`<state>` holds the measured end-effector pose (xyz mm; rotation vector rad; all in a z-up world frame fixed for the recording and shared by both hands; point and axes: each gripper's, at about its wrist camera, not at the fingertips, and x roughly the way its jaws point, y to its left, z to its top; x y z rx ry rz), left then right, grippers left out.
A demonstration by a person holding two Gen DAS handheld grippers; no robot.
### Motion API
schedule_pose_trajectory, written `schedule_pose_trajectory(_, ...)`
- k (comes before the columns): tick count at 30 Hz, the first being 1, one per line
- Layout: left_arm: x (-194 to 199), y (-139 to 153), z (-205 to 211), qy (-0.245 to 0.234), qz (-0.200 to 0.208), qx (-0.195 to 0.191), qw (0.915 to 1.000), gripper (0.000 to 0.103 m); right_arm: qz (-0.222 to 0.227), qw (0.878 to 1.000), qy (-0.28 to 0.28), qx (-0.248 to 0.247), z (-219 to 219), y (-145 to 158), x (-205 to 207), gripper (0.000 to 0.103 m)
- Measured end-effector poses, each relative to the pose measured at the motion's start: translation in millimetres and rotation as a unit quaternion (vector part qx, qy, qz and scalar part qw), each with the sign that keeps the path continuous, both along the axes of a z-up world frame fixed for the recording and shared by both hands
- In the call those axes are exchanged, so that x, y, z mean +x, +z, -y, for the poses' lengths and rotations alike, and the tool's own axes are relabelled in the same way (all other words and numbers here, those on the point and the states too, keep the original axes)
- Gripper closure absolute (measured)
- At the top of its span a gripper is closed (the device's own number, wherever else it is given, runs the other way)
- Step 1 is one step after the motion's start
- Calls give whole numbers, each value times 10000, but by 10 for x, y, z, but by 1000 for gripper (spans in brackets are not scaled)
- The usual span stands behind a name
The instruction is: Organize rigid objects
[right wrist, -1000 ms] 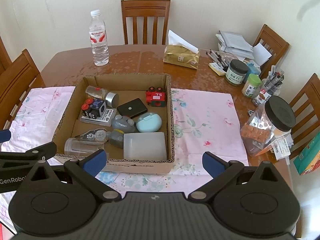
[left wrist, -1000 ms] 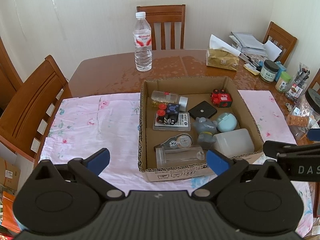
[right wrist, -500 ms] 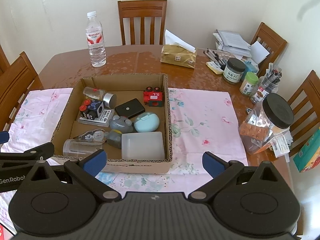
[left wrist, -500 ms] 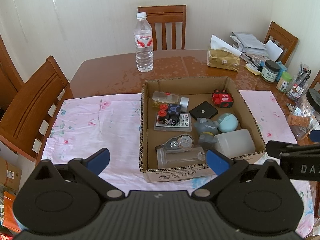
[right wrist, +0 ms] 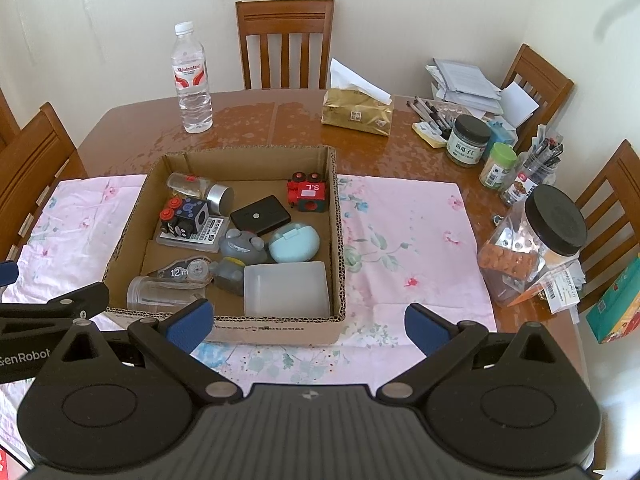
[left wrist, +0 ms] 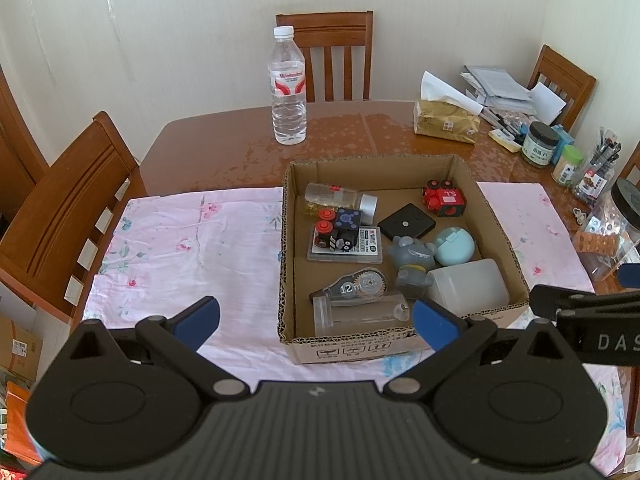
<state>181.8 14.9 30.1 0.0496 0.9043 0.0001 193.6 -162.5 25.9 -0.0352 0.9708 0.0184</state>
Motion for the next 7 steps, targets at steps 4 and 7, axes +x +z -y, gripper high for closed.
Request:
schedule_pose_trajectory(4,-5,4,-3,-1,7,-8,10000,1,7,10000,10,2,2,5,-2,0)
schedule_pose_trajectory(7,-16,12,-6,0,20,-17,10000,1,15,10000,4,13,-4,11,-11,0)
